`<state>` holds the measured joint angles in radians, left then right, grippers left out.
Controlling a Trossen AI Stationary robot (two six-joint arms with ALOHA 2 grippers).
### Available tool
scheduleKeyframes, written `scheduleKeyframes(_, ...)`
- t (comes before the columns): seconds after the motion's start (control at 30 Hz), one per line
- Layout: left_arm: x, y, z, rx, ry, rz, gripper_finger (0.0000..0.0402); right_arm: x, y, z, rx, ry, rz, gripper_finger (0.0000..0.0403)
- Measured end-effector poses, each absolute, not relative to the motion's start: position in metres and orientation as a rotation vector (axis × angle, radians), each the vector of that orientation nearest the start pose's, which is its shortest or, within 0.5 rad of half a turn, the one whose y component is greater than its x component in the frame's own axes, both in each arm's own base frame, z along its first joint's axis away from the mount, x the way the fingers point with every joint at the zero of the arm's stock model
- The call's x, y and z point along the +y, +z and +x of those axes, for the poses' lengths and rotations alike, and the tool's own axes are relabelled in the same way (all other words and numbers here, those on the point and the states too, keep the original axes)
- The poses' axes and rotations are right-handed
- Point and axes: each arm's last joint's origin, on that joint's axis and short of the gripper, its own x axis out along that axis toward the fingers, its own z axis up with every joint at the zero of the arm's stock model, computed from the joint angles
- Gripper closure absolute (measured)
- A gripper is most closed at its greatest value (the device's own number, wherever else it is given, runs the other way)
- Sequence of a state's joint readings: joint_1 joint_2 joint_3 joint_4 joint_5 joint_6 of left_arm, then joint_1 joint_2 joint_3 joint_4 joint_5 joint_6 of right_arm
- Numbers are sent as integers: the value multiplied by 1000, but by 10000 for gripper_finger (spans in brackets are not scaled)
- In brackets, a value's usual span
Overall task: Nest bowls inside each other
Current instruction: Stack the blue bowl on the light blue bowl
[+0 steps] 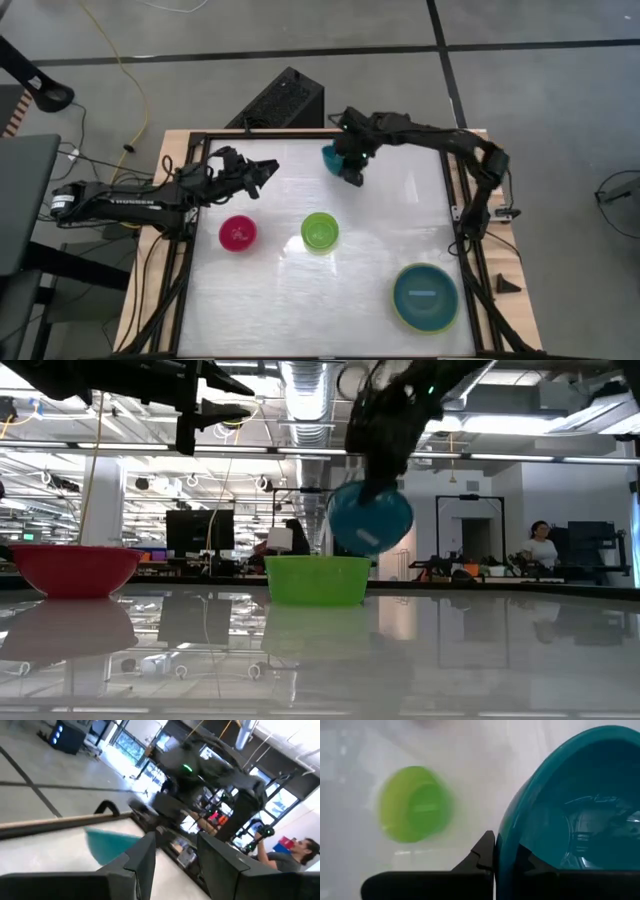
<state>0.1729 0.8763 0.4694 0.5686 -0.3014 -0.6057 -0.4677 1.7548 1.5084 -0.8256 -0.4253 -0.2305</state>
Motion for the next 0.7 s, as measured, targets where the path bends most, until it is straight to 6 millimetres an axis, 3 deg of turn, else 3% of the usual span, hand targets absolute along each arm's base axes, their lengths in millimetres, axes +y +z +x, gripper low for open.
scheduleKeyframes(0.27,49,287,181,-339,399,-560,269,-71,325,298,918,80,305,366)
scheduleKeyframes(0.7,50,288,180,-297,269,-545,269,85,358,235,882,-13,454,366)
